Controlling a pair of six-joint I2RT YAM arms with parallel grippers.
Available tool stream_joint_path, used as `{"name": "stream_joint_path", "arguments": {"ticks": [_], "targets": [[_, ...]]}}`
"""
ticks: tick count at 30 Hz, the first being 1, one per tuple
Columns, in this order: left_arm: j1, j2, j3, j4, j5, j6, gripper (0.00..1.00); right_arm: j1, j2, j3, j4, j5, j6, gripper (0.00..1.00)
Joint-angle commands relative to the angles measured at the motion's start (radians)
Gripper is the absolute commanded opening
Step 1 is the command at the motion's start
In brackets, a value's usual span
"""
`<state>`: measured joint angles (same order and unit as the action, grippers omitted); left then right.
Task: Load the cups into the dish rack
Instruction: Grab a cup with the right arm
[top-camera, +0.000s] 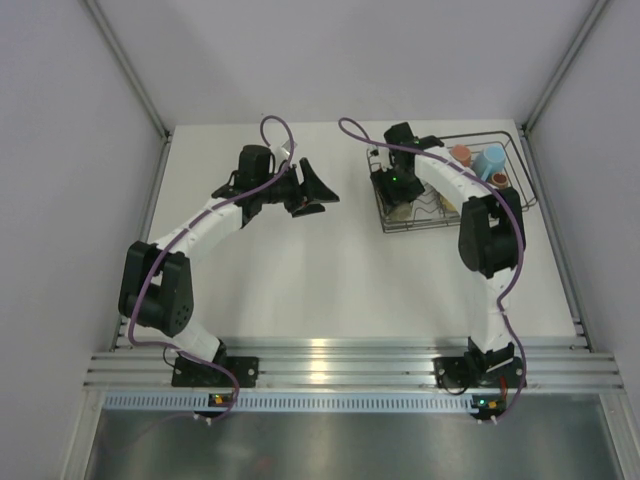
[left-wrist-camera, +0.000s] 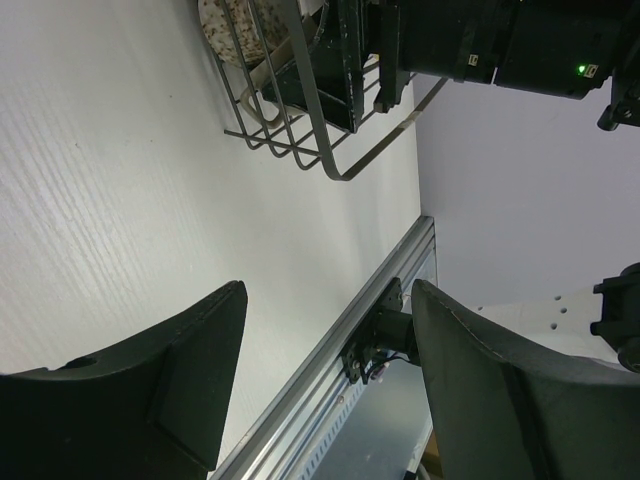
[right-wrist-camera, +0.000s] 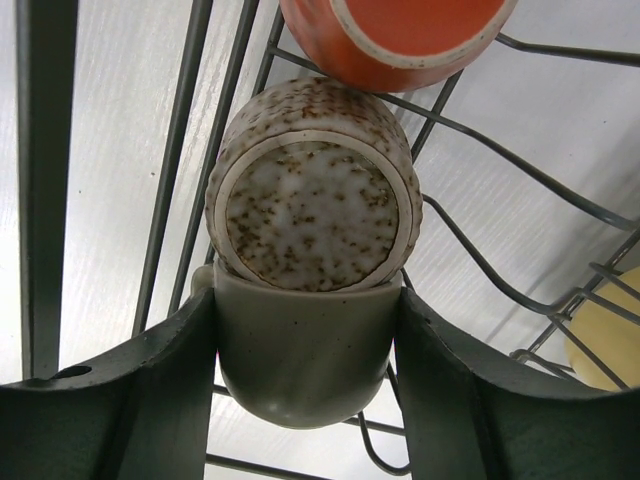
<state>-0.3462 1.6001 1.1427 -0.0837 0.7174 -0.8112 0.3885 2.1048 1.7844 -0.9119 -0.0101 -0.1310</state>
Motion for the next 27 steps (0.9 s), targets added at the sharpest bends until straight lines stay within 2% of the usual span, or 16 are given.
{"name": "stream_joint_path", "arguments": {"ticks": [1,8,27], "targets": [[-0.002,-0.026,0.046,0.038,0.011,0.021,0.72,0.013,0.014,0.000,-0.051,-0.044,0.010,0.14],[-0.002,-0.019,0.066,0.036,0.014,0.026,0.72,0.007,-0.043,0.069,-0.081,-0.002,0.022,0.09],[-0.004,-0.019,0.112,0.042,0.005,0.066,0.73,-0.014,-0.146,0.245,-0.162,0.105,0.057,0.04]]}}
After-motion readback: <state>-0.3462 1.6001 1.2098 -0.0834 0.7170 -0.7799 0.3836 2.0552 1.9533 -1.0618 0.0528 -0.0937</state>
